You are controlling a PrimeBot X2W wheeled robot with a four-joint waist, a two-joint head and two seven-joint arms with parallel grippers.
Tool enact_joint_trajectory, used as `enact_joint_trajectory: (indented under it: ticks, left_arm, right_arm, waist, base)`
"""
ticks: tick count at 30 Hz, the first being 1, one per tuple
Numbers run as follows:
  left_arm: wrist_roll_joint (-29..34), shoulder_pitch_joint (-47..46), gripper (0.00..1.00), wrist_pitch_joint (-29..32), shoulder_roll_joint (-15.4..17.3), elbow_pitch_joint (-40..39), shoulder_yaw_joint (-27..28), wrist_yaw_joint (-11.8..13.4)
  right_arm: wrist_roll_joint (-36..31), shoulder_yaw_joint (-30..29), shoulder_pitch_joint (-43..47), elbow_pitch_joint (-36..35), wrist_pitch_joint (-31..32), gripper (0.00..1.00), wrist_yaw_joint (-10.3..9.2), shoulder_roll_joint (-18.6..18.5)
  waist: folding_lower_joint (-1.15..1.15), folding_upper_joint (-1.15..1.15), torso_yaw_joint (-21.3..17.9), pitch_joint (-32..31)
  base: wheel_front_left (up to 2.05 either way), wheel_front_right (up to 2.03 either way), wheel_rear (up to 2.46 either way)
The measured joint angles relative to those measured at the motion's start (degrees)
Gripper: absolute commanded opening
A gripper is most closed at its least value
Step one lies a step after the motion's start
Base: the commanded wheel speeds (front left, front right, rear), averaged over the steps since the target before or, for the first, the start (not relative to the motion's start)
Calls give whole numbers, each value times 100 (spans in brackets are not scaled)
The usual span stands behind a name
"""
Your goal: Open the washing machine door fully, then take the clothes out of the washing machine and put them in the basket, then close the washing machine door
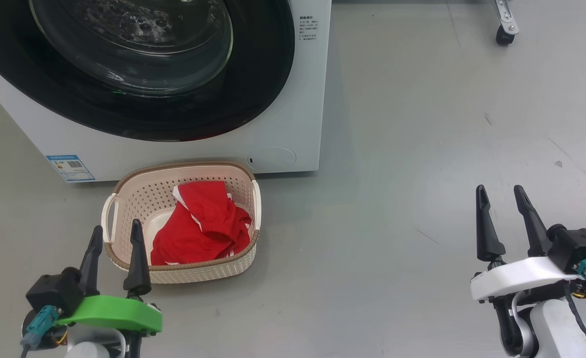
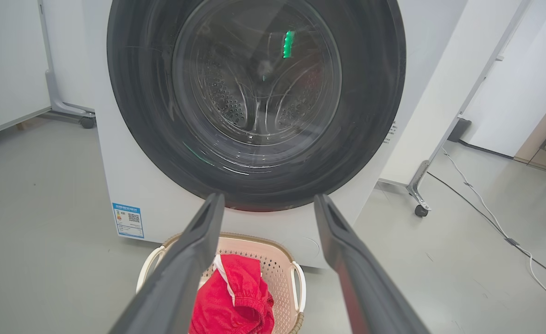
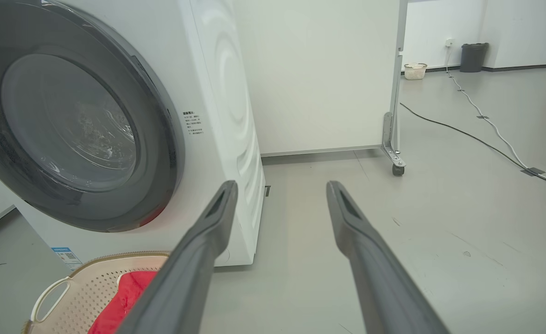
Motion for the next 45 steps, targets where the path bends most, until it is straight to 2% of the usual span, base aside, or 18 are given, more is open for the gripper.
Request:
enact_joint_trajectory:
  ticks: [11,12,21,45]
  left_arm:
    - [-36,7,100,0,0,-1,4,-3]
    - [-45,7,0,0,0,-3,4,-4]
    - [-155,116,0,58,-93,294,1,-2]
    - [-1844,115,0,619,-90,332,222,-49]
  right_arm:
    - [-53,-25,10,1,-1,100,35,52]
    - [-59,-25,11,1,-1,0,37,57]
    - [68,7,230,275,27,0,41,200]
    - [1842,-349,230,280,499,0,78,293]
  waist:
    - [0,0,-8,-2]
    - [0,0,-8,-3]
    - [0,0,-7,-11]
    - [0,0,95,-168]
  base:
    - [0,0,0]
    - [0,0,0]
    - [0,0,0]
    - [0,0,0]
